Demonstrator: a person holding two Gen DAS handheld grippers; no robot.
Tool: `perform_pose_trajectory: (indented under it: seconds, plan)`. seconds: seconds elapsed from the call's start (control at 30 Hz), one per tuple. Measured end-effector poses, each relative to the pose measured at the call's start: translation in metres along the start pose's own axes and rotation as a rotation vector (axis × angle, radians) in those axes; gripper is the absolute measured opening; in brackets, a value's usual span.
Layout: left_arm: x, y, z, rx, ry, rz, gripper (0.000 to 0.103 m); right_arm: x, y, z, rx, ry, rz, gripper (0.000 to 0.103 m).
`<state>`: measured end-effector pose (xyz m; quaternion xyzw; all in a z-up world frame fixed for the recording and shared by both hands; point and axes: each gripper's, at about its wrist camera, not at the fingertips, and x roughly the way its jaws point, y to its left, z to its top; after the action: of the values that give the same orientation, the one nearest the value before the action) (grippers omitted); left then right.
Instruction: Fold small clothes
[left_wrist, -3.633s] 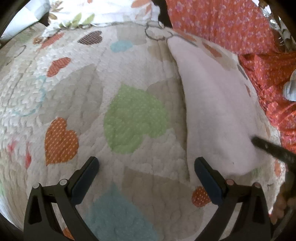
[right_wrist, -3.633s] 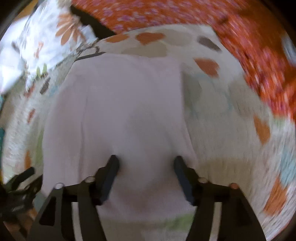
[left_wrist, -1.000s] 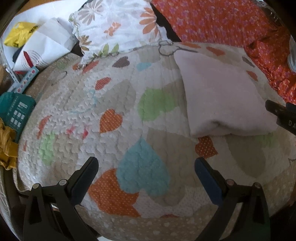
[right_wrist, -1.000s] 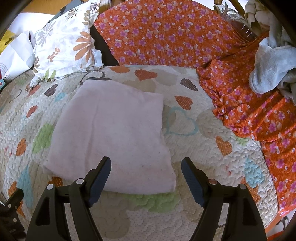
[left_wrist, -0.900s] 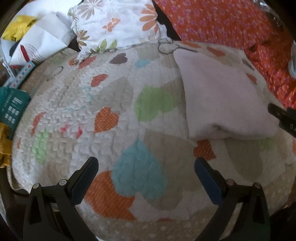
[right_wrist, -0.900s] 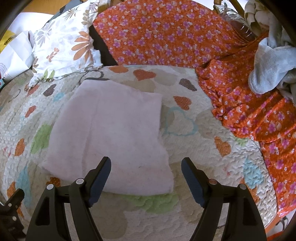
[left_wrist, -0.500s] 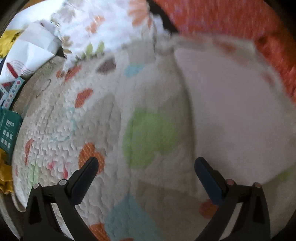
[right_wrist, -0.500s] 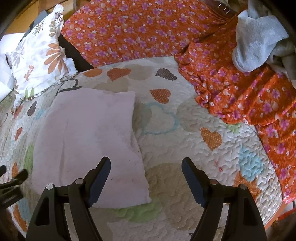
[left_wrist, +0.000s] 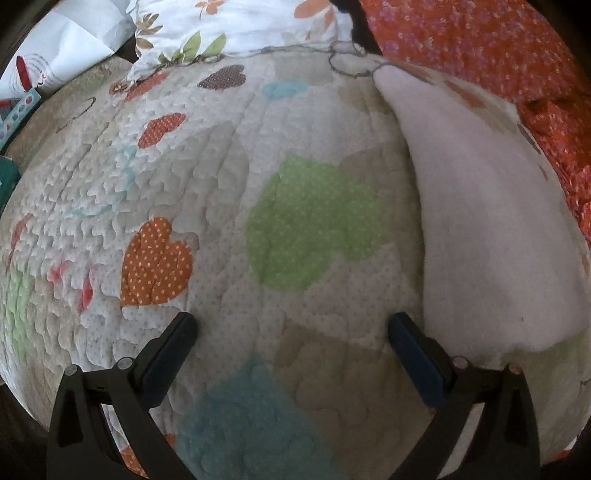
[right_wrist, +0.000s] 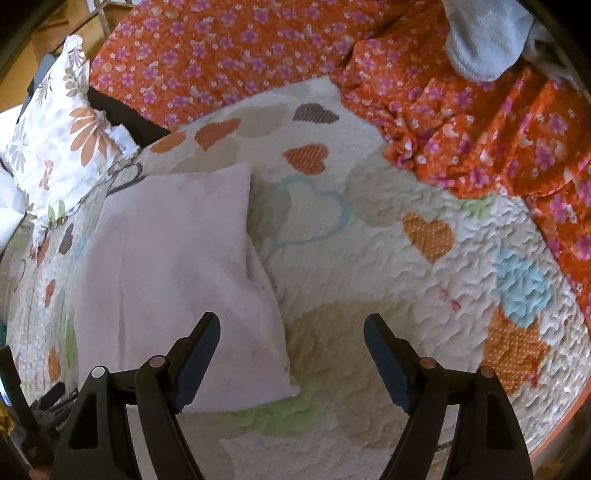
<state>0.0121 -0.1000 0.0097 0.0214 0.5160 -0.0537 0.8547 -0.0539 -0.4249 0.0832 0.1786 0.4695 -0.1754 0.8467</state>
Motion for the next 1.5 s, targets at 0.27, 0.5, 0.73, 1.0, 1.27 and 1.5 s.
perform_pose_trajectory:
  seconds: [0.27, 0.5, 0.73, 1.0, 1.27, 1.5]
  plan:
    - [-0.042, -0.007, 0.022, 0.015, -0.039, -0.165, 0.071, 0.012, -0.015, 0.004, 0.081, 0.029, 0.052, 0.084]
    - [-0.004, -0.027, 0.054, -0.056, 0.084, -0.345, 0.080, 0.035, -0.021, 0.007, 0.184, 0.096, 0.263, 0.084]
    - [0.010, -0.027, 0.072, -0.100, 0.117, -0.437, 0.086, 0.067, -0.018, 0.026, 0.183, 0.150, 0.382, 0.084]
    - [0.023, -0.033, 0.086, -0.091, 0.102, -0.520, 0.088, 0.107, 0.003, 0.052, 0.150, 0.147, 0.442, 0.077]
    - [0.007, -0.038, 0.105, -0.040, 0.121, -0.521, 0.027, 0.097, 0.045, 0.066, 0.137, 0.151, 0.578, 0.029]
    - [-0.016, -0.015, 0.121, -0.032, 0.077, -0.388, 0.034, 0.063, 0.081, 0.068, 0.013, 0.100, 0.591, 0.028]
